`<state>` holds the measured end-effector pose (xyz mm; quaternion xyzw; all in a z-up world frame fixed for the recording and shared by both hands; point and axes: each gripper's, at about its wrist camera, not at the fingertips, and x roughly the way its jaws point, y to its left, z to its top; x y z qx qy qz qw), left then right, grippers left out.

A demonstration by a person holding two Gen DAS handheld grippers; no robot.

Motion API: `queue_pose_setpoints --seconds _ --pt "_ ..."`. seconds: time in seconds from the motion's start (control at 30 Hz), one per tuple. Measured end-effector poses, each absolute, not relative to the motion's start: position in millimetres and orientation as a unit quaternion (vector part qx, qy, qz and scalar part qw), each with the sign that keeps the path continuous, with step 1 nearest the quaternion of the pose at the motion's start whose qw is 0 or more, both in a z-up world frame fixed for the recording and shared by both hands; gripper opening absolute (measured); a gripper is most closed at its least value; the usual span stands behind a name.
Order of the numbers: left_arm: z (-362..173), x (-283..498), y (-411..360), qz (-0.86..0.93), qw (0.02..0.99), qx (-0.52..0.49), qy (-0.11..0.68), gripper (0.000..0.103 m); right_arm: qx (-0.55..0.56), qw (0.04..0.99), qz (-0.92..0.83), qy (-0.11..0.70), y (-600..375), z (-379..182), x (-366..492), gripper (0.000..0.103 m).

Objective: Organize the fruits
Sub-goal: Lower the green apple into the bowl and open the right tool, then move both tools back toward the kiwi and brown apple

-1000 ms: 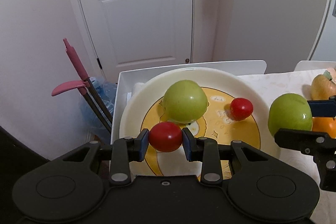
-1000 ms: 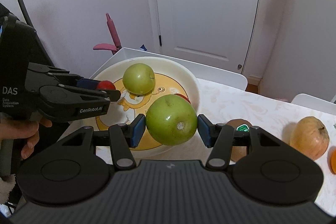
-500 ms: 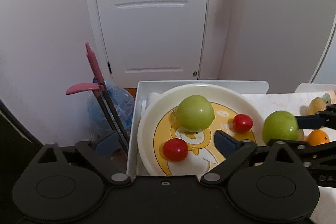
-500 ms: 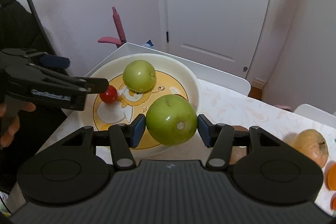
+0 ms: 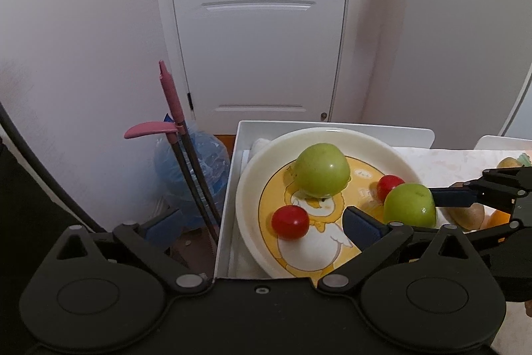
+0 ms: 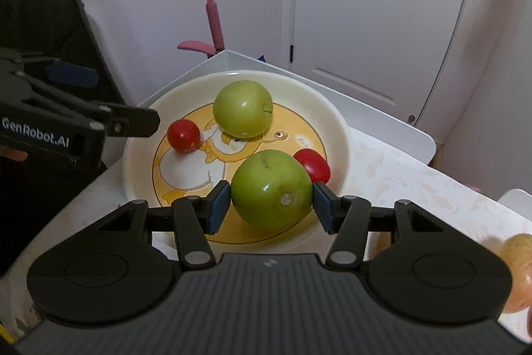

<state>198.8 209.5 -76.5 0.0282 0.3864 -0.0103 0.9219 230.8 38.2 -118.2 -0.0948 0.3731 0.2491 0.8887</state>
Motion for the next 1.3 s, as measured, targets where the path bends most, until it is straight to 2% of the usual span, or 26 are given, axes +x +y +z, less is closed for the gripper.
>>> queue_pose_setpoints --seconds 0.13,0.2,0.23,0.5,1.3 --pt "-77.6 198.4 210.4 -0.007 0.921 0.026 0.389 0.103 -0.105 0.888 0.260 0.365 39.0 -119.7 227.4 0.073" --pt "-77.2 197.0 210.4 -0.005 0.921 0.028 0.389 0.103 -0.109 0.892 0.260 0.353 38.5 -115.8 223.7 0.097" --pt "-76.9 196.0 210.1 -0.005 0.921 0.028 0.388 0.103 -0.111 0.895 0.256 0.347 38.1 -113.9 221.7 0.103" --pt "-68.5 185.6 205.4 -0.006 0.924 0.030 0.381 0.103 -0.129 0.902 0.238 0.335 34.6 -104.1 202.4 0.103" --pt "-22.3 144.7 173.6 -0.058 0.936 0.029 0.347 0.103 -0.060 0.935 0.133 0.324 -31.0 -49.0 132.1 0.103"
